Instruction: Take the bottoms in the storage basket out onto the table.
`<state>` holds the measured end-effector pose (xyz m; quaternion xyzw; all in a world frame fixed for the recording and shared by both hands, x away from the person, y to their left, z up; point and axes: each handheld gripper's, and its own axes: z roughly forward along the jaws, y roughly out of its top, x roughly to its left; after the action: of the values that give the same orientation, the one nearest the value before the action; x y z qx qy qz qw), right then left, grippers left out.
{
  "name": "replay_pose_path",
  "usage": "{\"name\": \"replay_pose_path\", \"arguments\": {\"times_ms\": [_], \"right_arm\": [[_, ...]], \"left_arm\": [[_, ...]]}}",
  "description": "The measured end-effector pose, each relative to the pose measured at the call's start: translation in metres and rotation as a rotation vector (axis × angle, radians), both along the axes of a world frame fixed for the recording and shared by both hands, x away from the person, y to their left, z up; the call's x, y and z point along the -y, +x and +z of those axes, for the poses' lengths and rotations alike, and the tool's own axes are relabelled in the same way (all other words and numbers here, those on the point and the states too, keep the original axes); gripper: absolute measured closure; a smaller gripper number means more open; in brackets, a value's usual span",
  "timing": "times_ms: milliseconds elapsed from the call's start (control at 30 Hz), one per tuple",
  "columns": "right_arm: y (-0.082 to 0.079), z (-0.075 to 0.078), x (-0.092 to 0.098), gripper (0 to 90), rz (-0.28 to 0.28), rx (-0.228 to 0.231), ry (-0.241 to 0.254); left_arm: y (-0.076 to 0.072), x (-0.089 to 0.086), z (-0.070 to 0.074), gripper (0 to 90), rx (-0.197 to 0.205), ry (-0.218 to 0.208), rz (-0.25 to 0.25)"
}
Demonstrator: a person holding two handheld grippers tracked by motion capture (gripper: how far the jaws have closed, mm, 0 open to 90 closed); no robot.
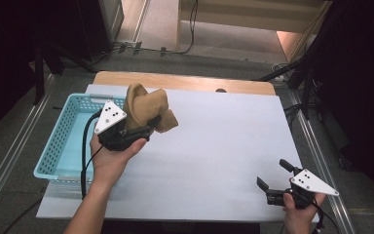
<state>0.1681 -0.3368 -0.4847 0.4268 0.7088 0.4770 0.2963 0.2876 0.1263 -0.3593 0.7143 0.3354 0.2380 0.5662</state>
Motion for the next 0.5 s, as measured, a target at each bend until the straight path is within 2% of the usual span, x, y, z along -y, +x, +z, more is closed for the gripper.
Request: {"name": "replay_pose_path", "arguments": {"times_ms": [500], "right_arm": [[0.0,0.0,0.0,0.0,0.002,-0.003,-0.003]], "left_arm": [[-0.001,0.023,-0.014,31.6,-0.026,0.003,-0.052]]}}
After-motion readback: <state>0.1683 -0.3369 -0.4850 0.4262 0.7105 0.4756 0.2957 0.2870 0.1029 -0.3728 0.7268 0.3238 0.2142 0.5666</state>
